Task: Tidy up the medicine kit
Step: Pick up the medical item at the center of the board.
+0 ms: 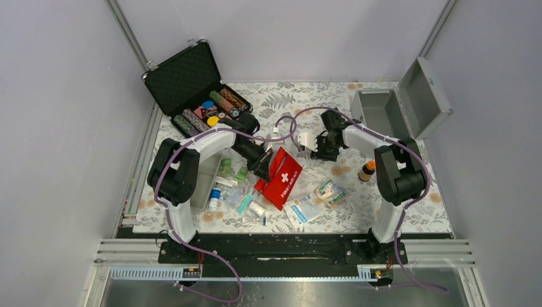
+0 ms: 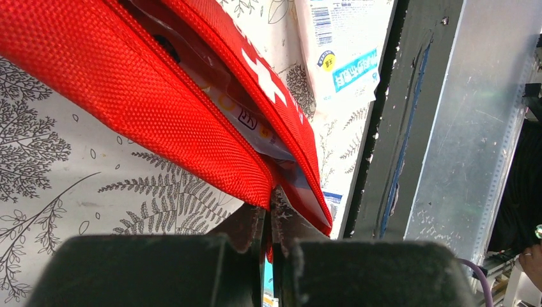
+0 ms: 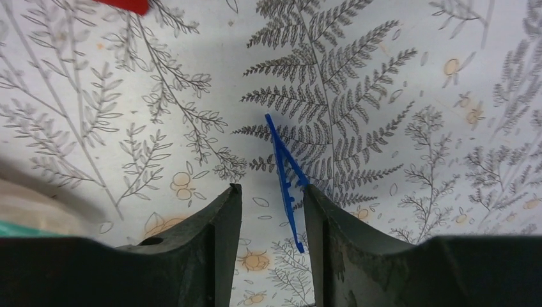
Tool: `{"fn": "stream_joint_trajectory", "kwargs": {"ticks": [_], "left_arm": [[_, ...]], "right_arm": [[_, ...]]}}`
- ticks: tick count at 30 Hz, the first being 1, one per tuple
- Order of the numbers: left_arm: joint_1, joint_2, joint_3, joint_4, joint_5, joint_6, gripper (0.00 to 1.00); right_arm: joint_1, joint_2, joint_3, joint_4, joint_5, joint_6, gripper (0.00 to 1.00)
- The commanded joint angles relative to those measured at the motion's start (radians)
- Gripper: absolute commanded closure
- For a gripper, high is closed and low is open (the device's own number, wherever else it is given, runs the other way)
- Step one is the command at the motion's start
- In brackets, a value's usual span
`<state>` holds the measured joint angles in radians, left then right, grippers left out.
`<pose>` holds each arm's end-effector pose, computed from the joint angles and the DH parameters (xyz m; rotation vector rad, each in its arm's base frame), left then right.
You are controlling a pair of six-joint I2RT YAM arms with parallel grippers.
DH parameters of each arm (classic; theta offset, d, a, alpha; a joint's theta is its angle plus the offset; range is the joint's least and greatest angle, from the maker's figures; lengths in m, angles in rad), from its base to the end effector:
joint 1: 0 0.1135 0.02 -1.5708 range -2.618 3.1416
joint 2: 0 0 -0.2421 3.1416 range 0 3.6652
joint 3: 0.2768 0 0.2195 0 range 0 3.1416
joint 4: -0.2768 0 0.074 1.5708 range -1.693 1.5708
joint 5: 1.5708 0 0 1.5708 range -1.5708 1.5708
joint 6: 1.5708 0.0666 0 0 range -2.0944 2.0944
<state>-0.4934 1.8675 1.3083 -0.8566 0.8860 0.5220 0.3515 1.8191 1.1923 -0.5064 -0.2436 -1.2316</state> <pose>0.2570 -0.1968 0.1691 1.3999 2.3115 -1.2781 0.3178 0.1337 0.1473 -1.9318 1.8071 0.0424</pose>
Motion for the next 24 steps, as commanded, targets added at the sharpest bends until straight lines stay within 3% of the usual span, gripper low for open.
{"fn": "stream_joint_trajectory", "kwargs": {"ticks": [1,6,15,24], "left_arm": [[0.009,-0.038,-0.002,0.033,0.011,0.007,1.00],[0.013,-0.044,-0.012,0.034,0.011,0.004,1.00],[0.021,-0.057,-0.011,0.034,0.015,-0.002,1.00],[0.032,-0.068,-0.011,0.034,0.028,-0.005,1.00]], "right_arm": [[0.004,0.059,0.047,0.027,0.062,-0.076,0.53],[0.003,0.089,0.083,0.013,0.066,-0.072,0.54],[0.003,0.277,0.418,-0.340,0.047,0.021,0.68],[0.021,0.284,0.426,-0.343,0.097,0.052,0.68]]}}
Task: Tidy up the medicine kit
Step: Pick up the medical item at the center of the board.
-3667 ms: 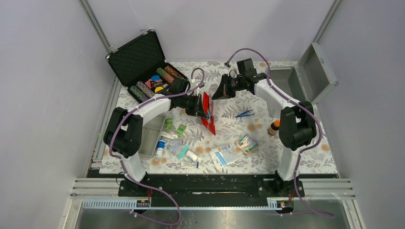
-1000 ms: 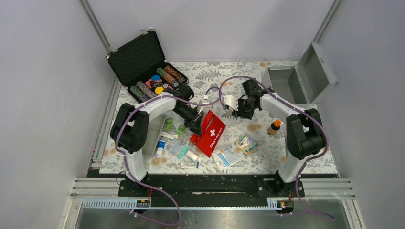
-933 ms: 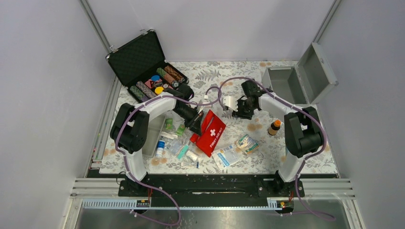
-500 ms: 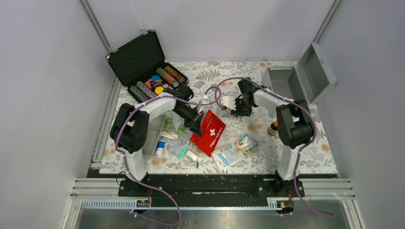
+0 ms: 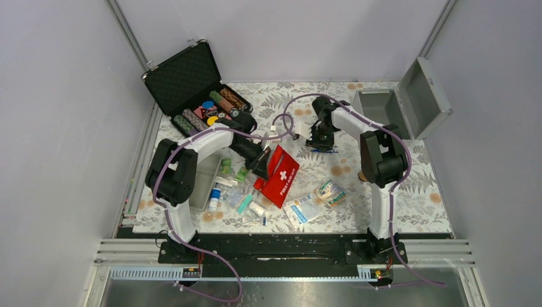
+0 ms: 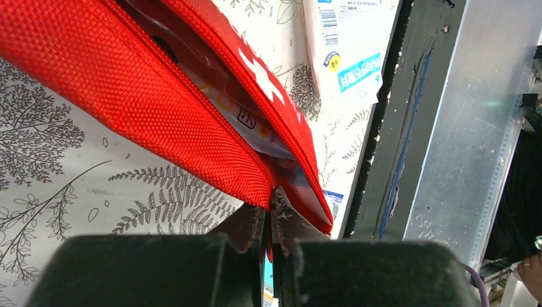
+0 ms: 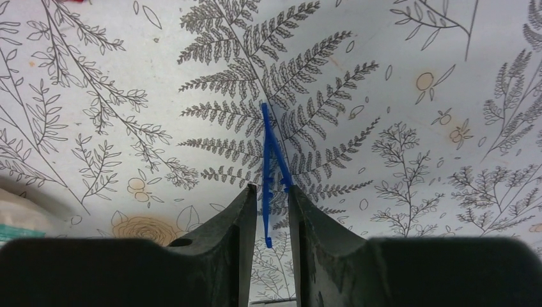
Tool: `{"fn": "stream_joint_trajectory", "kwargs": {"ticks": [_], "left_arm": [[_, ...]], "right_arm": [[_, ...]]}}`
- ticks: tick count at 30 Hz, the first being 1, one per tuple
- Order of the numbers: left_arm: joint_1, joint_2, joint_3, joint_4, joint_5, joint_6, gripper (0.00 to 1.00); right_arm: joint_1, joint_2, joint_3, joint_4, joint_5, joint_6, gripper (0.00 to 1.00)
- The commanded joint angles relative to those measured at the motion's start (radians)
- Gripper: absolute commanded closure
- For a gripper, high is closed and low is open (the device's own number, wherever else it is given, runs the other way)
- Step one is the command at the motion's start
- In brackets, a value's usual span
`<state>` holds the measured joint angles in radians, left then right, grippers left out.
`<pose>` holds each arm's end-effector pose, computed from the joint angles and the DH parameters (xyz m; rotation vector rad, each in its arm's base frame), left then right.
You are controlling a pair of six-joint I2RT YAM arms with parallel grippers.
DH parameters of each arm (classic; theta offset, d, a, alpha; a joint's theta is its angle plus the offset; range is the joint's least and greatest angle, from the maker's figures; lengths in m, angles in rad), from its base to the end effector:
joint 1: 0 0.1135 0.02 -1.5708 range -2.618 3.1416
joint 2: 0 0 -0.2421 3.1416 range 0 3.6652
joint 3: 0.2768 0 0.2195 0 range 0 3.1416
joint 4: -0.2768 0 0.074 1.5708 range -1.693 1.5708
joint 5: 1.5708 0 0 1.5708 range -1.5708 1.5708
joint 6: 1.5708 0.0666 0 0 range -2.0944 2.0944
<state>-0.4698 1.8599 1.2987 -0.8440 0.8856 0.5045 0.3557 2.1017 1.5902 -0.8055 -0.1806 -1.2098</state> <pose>0.2610 -0.1903 0.1694 1.3527 2.3274 -1.2715 0.3624 0.1474 0.1362 -2.0229 1.9872 0.0838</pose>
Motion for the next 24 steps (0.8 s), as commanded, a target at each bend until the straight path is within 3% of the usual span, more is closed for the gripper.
{"fn": "stream_joint_trajectory", "kwargs": {"ticks": [1,16,24], "left_arm": [[0.008,-0.059,-0.003,0.022,0.029,0.013,1.00],[0.025,-0.062,-0.007,0.021,0.060,0.011,1.00],[0.050,-0.061,-0.010,0.021,0.109,-0.018,1.00]], "right_arm": [[0.016,-0.006,0.017,-0.031,0.040,0.033,0.68],[-0.009,0.022,0.084,-0.063,0.118,-0.027,0.67],[-0.009,0.075,0.169,-0.173,0.144,-0.061,0.67]]}}
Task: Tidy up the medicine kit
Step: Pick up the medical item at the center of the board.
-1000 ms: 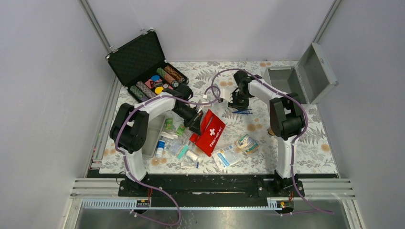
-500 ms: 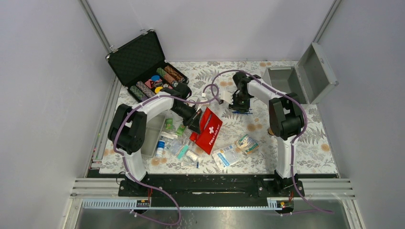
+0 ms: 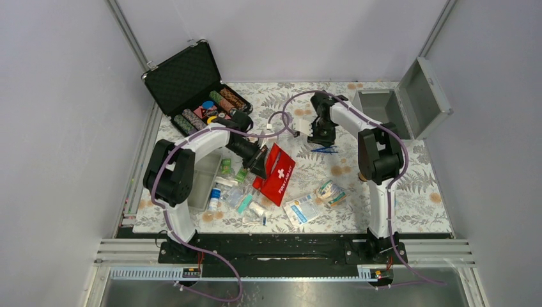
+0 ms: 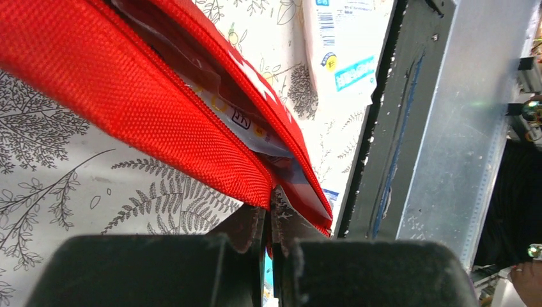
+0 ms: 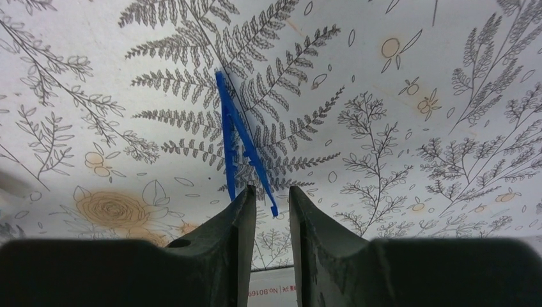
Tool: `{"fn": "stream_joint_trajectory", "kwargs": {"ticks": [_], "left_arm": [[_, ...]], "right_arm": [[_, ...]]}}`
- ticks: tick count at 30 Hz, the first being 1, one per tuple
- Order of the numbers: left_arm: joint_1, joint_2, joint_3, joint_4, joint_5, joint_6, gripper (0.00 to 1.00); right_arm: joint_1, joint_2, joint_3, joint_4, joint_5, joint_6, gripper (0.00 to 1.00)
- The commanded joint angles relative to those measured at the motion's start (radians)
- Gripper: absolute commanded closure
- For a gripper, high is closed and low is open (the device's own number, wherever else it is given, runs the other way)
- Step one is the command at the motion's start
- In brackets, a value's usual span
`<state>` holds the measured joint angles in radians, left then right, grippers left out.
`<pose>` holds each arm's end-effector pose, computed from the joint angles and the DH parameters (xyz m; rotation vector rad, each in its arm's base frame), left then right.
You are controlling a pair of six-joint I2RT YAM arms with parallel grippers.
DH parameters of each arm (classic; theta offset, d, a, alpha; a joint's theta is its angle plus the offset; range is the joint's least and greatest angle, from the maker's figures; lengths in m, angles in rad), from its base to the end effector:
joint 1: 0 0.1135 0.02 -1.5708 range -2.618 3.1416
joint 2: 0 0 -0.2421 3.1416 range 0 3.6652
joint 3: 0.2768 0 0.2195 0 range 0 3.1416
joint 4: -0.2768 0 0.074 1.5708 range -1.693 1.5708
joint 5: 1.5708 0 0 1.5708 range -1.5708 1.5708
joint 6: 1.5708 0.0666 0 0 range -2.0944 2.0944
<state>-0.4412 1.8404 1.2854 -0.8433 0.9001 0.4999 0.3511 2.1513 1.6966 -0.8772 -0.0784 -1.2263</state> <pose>0.2629 -0.1818 0.1729 1.3085 2.3266 -1.2812 0.3757 0.1432 0.1407 -2.0612 2.0285 -0.0444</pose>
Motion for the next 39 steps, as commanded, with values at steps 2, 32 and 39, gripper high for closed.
{"fn": "stream_joint_trajectory", "kwargs": {"ticks": [2,32,39], "left_arm": [[0.062,-0.028,0.017,0.021,0.167,-0.057,1.00],[0.244,-0.202,-0.034,0.335,0.356,-0.441,1.00],[0.267,-0.245,-0.075,0.400,0.361,-0.477,1.00]], "right_arm": [[-0.004,0.045,0.093,-0.163,0.050,-0.064,0.67],[0.130,0.316,0.416,-0.516,0.417,0.113,0.59],[0.186,0.366,0.482,-0.588,0.438,0.163,0.56]]}}
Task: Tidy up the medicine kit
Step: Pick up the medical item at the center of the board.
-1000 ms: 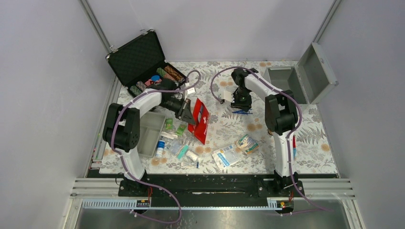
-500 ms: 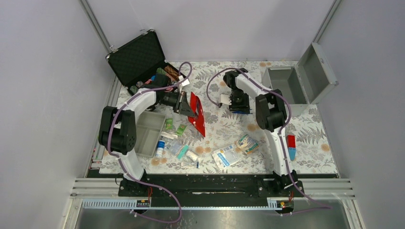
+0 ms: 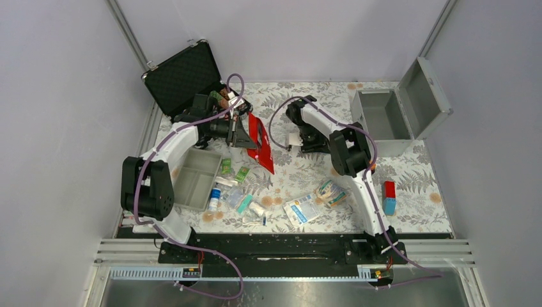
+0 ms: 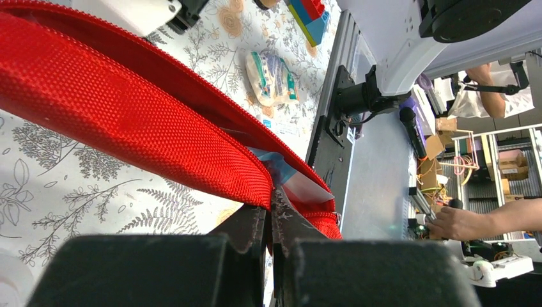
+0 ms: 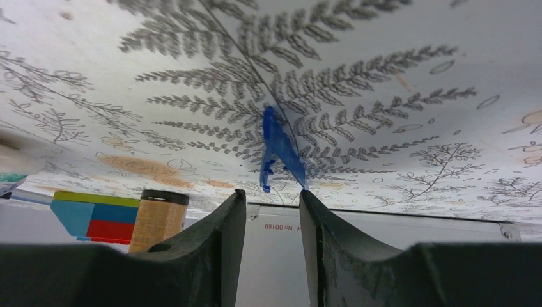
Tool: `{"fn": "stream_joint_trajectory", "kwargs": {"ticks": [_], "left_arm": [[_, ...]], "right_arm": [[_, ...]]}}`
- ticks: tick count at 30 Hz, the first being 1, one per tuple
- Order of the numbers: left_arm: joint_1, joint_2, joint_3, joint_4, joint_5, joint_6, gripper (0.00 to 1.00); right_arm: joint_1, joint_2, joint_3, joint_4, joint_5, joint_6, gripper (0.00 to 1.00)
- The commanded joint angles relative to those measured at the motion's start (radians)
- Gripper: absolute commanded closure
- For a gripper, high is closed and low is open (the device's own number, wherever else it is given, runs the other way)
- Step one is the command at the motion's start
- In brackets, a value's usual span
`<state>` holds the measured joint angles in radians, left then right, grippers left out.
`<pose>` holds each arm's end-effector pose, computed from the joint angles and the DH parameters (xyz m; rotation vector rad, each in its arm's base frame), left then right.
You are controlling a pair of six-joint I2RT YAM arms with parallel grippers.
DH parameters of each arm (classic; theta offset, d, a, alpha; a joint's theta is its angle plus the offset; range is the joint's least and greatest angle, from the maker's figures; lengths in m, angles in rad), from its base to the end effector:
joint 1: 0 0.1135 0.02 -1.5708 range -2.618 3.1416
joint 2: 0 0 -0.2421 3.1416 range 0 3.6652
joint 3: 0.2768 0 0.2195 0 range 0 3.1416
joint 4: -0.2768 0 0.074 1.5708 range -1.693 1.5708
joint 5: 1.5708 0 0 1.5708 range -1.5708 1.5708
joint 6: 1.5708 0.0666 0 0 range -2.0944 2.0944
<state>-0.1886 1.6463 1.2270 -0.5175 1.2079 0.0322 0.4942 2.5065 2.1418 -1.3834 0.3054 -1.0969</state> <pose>0.2961 -0.1199 0.2451 0.7274 2.1030 -1.5485 0.3698 0.1765 0.1025 2.0722 -1.9757 0.3452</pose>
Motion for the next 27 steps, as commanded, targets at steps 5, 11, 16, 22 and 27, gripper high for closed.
{"fn": "stream_joint_trajectory", "kwargs": {"ticks": [5,11,16,22,27], "left_arm": [[0.024,-0.069,-0.034,0.076,0.056,-0.006,1.00],[0.031,-0.102,-0.051,0.075,0.054,-0.002,1.00],[0.031,-0.119,-0.066,0.083,0.044,-0.014,1.00],[0.032,-0.161,-0.100,0.175,0.000,-0.104,1.00],[0.032,-0.163,-0.097,0.200,-0.031,-0.128,1.00]], "right_arm": [[0.081,0.054,0.058,-0.131,0.034,0.094,0.57],[0.105,0.008,-0.076,-0.048,0.031,0.133,0.63],[0.106,-0.051,-0.167,0.042,0.008,0.162,0.70],[0.105,-0.164,-0.334,0.201,-0.015,0.231,0.89],[0.103,-0.352,-0.431,0.279,-0.123,0.309,1.00]]}}
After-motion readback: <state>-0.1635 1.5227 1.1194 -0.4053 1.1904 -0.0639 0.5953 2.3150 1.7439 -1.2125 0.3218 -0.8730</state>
